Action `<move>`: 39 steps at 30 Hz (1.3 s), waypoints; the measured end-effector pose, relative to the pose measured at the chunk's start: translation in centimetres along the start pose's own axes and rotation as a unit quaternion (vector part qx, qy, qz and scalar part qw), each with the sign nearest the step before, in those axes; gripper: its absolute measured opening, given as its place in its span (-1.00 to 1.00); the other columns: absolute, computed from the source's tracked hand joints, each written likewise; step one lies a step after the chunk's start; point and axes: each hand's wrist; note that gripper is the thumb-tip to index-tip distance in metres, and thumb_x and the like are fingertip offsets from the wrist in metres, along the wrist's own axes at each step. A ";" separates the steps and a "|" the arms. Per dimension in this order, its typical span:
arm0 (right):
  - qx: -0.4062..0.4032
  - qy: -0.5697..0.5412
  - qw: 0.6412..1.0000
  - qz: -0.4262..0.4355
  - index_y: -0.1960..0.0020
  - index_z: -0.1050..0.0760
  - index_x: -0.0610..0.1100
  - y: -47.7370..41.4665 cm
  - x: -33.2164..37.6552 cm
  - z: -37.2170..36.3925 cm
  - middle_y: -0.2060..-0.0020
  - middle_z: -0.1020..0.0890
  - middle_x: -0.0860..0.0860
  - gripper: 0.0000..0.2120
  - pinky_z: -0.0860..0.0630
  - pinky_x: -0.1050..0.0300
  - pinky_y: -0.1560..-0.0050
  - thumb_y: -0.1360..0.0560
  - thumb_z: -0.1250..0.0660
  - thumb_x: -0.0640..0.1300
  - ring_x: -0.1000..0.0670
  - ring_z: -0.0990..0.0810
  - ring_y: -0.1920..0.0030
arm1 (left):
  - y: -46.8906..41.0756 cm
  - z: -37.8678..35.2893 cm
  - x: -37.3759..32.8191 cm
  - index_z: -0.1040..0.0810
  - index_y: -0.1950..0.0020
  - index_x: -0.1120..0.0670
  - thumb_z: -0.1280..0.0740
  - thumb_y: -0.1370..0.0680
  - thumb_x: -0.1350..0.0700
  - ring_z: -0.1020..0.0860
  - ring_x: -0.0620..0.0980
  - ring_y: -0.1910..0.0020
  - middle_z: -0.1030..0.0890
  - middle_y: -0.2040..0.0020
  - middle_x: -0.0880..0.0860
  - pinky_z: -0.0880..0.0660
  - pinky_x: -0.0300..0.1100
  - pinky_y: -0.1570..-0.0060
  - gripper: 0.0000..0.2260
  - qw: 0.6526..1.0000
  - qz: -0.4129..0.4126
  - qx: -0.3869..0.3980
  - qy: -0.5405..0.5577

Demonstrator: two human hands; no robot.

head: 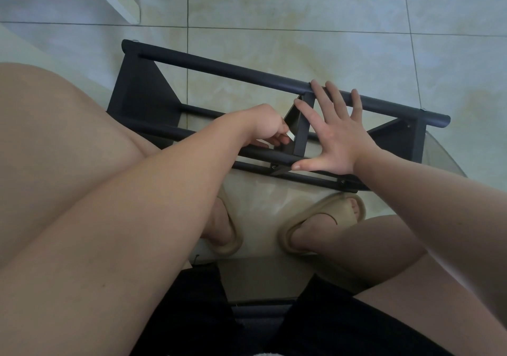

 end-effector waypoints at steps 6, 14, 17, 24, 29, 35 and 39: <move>-0.002 0.001 1.000 0.001 -0.65 0.12 0.06 0.0 0.0 -0.1 -0.64 0.20 -0.13 0.20 0.25 -0.49 -0.48 -0.22 0.02 0.72 -0.27 0.21 -0.62 | 0.3 0.2 0.1 -0.53 0.07 0.06 -0.19 -0.69 0.17 -0.58 -0.09 0.10 -0.67 0.16 -0.02 -0.49 -0.11 -0.02 -0.81 1.000 -0.014 0.004 -0.024; -0.003 0.003 1.000 0.002 -0.65 0.12 0.06 0.0 -0.1 -0.1 -0.64 0.20 -0.13 0.20 0.26 -0.48 -0.48 -0.22 0.05 0.73 -0.27 0.21 -0.62 | 0.5 0.6 0.0 -0.54 0.13 0.03 -0.19 -0.68 0.19 -0.61 -0.09 0.12 -0.68 0.19 -0.04 -0.50 -0.13 0.02 -0.76 0.995 -0.029 0.009 -0.091; -0.001 0.005 1.000 -0.001 -0.66 0.11 0.06 0.0 -0.1 -0.1 -0.64 0.20 -0.13 0.20 0.26 -0.49 -0.48 -0.22 0.03 0.73 -0.26 0.21 -0.62 | 0.4 0.7 0.2 -0.56 0.15 0.02 -0.21 -0.68 0.21 -0.63 -0.10 0.12 -0.69 0.21 -0.06 -0.50 -0.11 -0.02 -0.75 0.992 -0.037 0.014 -0.116; -0.003 0.003 1.000 0.000 -0.66 0.11 0.06 0.0 0.0 -0.1 -0.64 0.19 -0.13 0.19 0.27 -0.47 -0.49 -0.22 0.03 0.72 -0.26 0.21 -0.62 | 0.4 0.8 0.3 -0.60 0.16 0.03 -0.24 -0.65 0.25 -0.61 -0.09 0.16 -0.67 0.19 -0.06 -0.49 -0.17 0.04 -0.74 0.983 -0.055 0.035 -0.173; -0.003 0.006 1.000 -0.001 -0.66 0.12 0.06 0.0 -0.1 -0.1 -0.64 0.20 -0.13 0.19 0.26 -0.49 -0.49 -0.22 0.04 0.73 -0.27 0.21 -0.62 | 0.5 0.8 0.1 -0.60 0.15 0.04 -0.25 -0.65 0.24 -0.58 -0.03 0.07 -0.68 0.05 0.03 -0.47 -0.18 0.02 -0.77 0.972 -0.062 0.046 -0.222; -0.001 0.007 1.000 -0.001 -0.66 0.11 0.06 0.0 -0.1 -0.1 -0.64 0.21 -0.13 0.19 0.25 -0.49 -0.48 -0.23 0.04 0.72 -0.26 0.22 -0.62 | 1.0 1.1 -0.3 -0.61 0.02 0.08 -0.28 -0.63 0.21 -0.54 0.04 -0.02 -0.63 0.05 0.02 -0.45 0.00 -0.24 -0.87 0.958 -0.062 0.049 -0.275; -0.001 0.006 1.000 -0.001 -0.66 0.11 0.06 0.0 0.0 0.0 -0.64 0.21 -0.13 0.19 0.24 -0.49 -0.48 -0.22 0.04 0.72 -0.26 0.22 -0.62 | 1.0 1.0 -0.5 -0.58 -0.04 0.03 -0.29 -0.64 0.18 -0.48 0.00 0.01 -0.52 0.17 -0.11 -0.42 -0.06 -0.19 -0.91 0.947 -0.056 0.055 -0.313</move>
Point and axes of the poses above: each hand's wrist, its own y-axis away from the middle knuckle, its own z-axis out of the back of the hand, x = y × z
